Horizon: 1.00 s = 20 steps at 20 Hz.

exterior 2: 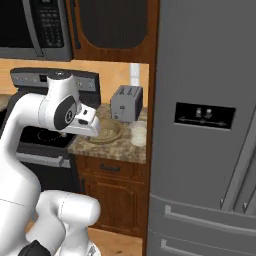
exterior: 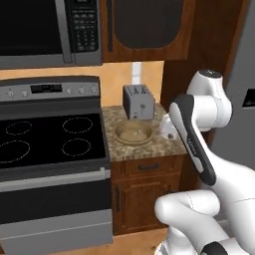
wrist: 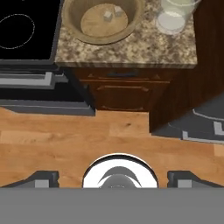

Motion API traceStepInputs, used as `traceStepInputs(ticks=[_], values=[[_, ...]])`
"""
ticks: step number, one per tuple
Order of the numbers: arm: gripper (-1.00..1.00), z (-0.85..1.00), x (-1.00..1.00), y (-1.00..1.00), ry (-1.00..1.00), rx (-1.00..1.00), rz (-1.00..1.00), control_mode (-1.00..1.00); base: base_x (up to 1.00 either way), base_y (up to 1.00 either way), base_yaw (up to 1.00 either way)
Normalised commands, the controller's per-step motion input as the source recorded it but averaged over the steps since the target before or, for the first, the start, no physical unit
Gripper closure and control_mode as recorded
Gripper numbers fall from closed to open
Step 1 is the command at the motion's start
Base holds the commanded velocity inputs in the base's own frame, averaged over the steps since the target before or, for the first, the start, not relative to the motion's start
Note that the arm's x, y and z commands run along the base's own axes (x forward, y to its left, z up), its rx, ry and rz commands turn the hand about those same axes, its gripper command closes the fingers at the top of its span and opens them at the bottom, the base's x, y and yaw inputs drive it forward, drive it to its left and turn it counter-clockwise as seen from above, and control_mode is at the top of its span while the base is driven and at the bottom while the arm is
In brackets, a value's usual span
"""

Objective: Grab a lemon wedge from the fridge and one ice cube from the ice bowl, and put them in the glass of lemonade.

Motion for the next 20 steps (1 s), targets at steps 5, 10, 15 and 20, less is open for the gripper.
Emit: traceStepInputs(ticks=[5,10,15,20], values=[[-1.00,0.00,0.00,0.00,0.00,0.00,0.00,1.00,0.69,0.34,-0.05],[-1.00,0.00,0.00,0.00,0.00,0.00,0.00,1.00,0.67,0.03,-0.09],[-1.00,0.00,0.00,0.00,0.00,0.00,0.00,1.00,0.72,0.44,-0.17],[-1.00,-0.28,0.35,0.08,0.18,0.00,-0.04,-1.00,0.27,0.12,-0.06]])
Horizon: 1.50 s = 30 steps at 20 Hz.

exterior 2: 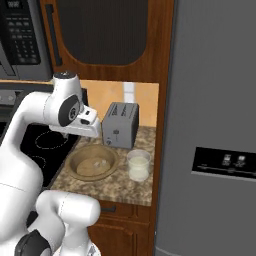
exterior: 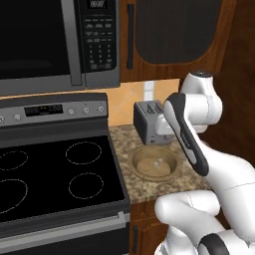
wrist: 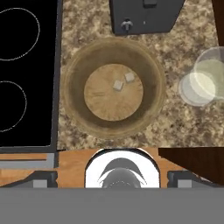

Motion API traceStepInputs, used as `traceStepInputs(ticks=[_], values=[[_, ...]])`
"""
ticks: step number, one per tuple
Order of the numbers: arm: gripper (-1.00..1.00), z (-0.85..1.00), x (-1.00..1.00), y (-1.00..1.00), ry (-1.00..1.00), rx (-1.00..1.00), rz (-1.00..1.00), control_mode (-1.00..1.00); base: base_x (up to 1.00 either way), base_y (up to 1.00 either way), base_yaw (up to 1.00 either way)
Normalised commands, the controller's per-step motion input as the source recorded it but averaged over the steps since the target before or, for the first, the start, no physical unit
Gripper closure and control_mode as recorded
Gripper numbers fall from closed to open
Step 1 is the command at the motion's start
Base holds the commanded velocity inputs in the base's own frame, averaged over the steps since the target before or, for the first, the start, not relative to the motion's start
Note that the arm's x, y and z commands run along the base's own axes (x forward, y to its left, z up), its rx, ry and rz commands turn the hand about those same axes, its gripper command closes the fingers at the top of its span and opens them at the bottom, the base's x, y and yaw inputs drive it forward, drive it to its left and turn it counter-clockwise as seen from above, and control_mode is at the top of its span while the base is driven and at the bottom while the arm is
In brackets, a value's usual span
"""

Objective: Grab a lemon wedge from the fridge and one ice cube from the ice bowl, and put them in the glass of lemonade.

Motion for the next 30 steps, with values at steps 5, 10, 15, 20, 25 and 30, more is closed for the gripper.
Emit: traceStepInputs(ticks=[5,10,15,20,25,30], values=[[-1.00,-0.64,0.28,0.09,0.32,-0.01,0.00,-1.00,0.00,0.00,0.00],[-1.00,-0.67,0.33,0.00,0.12,0.00,0.07,-1.00,0.00,0.00,0.00],[-1.00,-0.72,0.44,0.12,0.00,0.00,0.00,-1.00,0.00,0.00,0.00],[-1.00,-0.68,0.40,0.23,0.00,0.00,0.00,-1.00,0.00,0.00,0.00],[-1.00,-0.38,0.33,0.00,0.05,0.00,0.05,-1.00,0.00,0.00,0.00],[-1.00,-0.62,0.08,0.00,0.00,0.00,0.05,-1.00,0.00,0.00,0.00]])
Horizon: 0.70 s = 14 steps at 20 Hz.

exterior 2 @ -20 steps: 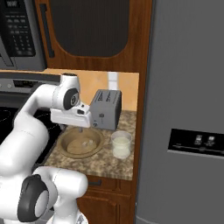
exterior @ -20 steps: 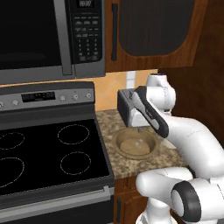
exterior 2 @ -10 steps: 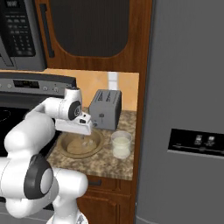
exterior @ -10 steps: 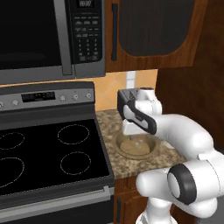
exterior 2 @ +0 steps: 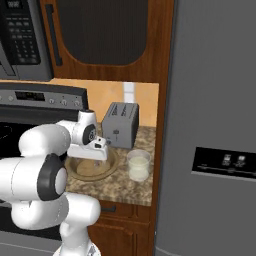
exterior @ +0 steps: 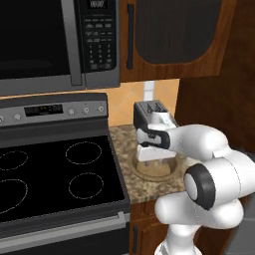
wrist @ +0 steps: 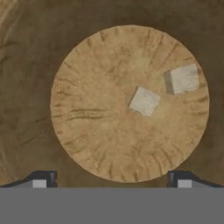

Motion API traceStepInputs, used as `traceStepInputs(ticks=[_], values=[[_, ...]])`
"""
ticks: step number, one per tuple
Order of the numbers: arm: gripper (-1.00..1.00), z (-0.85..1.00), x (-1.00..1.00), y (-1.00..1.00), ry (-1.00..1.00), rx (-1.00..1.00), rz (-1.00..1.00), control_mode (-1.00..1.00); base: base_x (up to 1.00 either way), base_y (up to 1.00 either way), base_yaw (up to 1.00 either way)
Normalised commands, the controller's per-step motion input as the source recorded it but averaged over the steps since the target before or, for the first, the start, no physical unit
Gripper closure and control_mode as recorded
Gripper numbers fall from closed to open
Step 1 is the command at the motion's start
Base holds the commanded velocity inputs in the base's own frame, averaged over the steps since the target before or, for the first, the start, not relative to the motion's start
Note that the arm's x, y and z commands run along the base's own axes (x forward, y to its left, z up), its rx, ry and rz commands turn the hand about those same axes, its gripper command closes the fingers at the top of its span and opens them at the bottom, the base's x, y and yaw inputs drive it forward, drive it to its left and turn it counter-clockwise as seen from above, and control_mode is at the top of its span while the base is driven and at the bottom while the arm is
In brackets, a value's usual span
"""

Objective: Grab a lemon wedge from the fridge and one ice cube from the ice bowl, and put them in the glass of lemonade.

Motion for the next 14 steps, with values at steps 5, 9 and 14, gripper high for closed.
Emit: traceStepInputs(ticks=[5,9,14], values=[[-1.00,-0.38,0.04,0.00,0.00,0.00,0.02,-1.00,0.00,0.00,0.00],[-1.00,-0.09,0.25,0.00,0.00,0.00,0.00,-1.00,0.00,0.00,0.00],[-1.00,-0.03,0.34,0.00,0.00,0.00,0.00,-1.00,0.00,0.00,0.00]])
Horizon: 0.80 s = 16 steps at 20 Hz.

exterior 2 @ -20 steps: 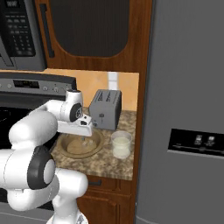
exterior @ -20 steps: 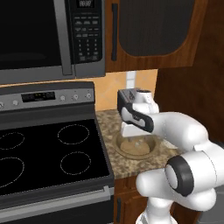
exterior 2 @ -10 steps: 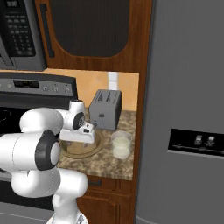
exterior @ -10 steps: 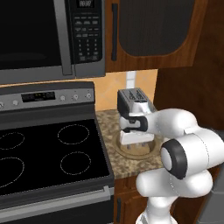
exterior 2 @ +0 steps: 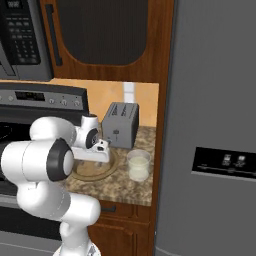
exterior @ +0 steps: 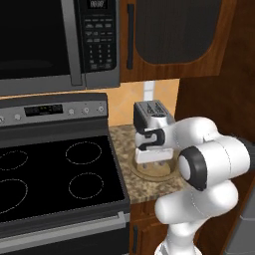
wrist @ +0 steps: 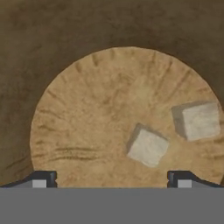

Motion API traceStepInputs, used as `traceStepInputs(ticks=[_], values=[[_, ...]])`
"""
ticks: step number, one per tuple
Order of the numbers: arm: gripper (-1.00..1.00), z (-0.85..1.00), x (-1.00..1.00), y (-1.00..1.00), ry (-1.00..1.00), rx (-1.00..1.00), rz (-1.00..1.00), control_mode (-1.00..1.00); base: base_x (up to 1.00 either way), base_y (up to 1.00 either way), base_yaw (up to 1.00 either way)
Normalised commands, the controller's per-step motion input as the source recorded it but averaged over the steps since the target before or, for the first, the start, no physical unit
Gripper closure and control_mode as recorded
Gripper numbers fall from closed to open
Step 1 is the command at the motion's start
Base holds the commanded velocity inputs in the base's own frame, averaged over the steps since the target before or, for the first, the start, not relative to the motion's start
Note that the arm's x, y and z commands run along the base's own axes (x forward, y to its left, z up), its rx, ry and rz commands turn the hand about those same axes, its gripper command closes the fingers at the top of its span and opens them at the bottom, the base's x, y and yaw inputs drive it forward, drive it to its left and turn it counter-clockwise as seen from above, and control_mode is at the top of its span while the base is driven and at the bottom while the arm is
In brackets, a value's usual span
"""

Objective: Grab a lemon wedge from the fridge and one ice cube from the ice bowl, and put them in the glass of lemonade.

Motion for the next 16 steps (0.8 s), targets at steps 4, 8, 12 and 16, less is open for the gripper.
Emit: traceStepInputs(ticks=[4,8,12,16], values=[[-1.00,-0.31,0.23,0.00,0.00,0.00,0.00,-1.00,0.00,0.00,0.00],[-1.00,-0.48,0.03,0.00,0.00,0.00,0.01,-1.00,0.00,0.00,0.00],[-1.00,-0.06,0.00,0.00,0.00,0.00,0.12,-1.00,0.00,0.00,0.00],[-1.00,0.01,0.00,0.00,0.00,0.00,0.12,-1.00,0.00,0.00,0.00]])
